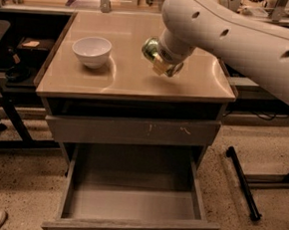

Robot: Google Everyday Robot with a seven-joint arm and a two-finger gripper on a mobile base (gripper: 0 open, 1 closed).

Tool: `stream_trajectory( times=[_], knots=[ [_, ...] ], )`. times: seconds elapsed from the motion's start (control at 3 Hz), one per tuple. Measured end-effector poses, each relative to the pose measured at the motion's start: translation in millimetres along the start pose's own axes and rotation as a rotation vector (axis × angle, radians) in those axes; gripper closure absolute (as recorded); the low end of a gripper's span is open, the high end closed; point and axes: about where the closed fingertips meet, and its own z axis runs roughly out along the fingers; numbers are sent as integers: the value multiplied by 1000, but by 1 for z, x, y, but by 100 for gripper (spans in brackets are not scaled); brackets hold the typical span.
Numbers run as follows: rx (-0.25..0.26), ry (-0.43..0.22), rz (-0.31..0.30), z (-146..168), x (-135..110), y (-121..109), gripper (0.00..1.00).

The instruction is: Pick green can from middle drawer and place on counter

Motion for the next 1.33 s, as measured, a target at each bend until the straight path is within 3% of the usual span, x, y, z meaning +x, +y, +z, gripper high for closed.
stream_trajectory(
  times=[0.33,0.67,1.0,1.33],
  knots=[
    [-68,45,10,43,3,-7,100],
    [-147,78,-10,81,7,1,100],
    [-149,78,-11,80,6,-1,95],
    [-149,78,-11,80,6,-1,77]
  ],
)
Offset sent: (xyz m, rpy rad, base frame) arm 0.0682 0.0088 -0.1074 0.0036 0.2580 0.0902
